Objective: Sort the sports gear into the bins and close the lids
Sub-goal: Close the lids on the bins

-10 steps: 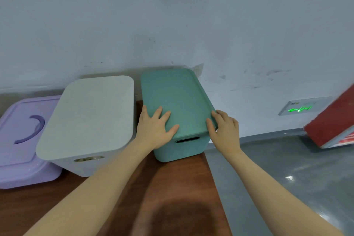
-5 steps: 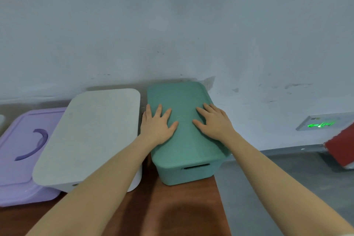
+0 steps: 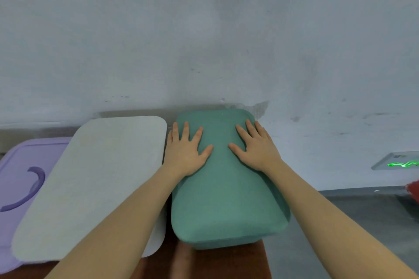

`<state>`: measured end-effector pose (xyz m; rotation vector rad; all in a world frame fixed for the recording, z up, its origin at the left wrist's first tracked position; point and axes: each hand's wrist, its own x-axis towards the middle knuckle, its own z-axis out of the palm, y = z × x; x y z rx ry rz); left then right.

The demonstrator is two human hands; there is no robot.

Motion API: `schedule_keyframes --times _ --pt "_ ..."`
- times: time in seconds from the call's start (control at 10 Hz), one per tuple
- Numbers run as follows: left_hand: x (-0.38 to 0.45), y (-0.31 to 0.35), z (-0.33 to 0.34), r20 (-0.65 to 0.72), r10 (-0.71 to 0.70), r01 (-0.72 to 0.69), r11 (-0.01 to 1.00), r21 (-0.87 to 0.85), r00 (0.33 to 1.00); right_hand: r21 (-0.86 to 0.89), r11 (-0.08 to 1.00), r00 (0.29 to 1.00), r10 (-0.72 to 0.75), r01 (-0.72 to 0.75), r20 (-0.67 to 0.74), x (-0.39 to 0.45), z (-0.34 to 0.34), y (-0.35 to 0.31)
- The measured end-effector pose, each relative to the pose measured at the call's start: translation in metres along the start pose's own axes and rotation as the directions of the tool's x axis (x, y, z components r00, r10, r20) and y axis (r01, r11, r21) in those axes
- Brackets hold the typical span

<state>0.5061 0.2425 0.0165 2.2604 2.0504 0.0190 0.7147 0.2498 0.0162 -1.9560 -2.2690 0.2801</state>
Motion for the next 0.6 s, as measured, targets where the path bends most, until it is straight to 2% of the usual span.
schedule_keyframes --times 0.3,0.5,0.6 --pt "-0.016 -0.005 -0.003 0.006 0.031 -0.031 0.999 -0.021 0.999 0.033 0.998 0.998 0.058 -0.058 -0.018 -0.025 0.001 -0.013" --pt "-0.015 -0.01 -0.013 0.057 0.044 -0.04 0.997 -0.063 0.997 -0.131 0.991 0.999 0.033 -0.028 0.035 -0.02 -0.018 -0.017" --pt "-0.017 -0.018 -0.025 -0.075 0.041 -0.047 0.995 -0.089 0.996 -0.117 0.993 1.0 0.006 -0.004 0.015 -0.021 -0.031 -0.02"
